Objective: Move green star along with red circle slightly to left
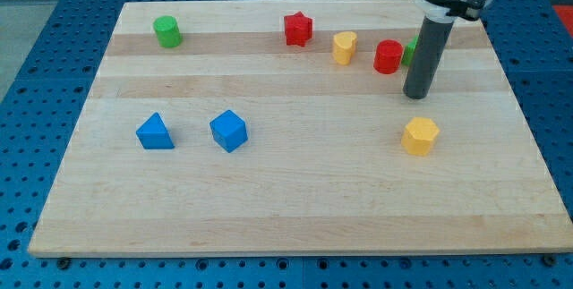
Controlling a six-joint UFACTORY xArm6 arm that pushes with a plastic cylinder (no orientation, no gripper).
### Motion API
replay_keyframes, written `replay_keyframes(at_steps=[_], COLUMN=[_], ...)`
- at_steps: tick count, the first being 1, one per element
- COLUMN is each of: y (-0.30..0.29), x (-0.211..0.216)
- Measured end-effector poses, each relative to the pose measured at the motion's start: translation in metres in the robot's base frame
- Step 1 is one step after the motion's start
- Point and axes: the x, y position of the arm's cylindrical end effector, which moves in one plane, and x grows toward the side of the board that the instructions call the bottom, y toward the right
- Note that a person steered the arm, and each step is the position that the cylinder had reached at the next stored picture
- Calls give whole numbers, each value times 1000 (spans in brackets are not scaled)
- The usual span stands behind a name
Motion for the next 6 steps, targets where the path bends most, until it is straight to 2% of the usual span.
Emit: replay_keyframes(at_steps=[2, 3, 4, 5, 6], y=[2, 29, 82, 106, 119], x=[20, 21, -10, -57, -79])
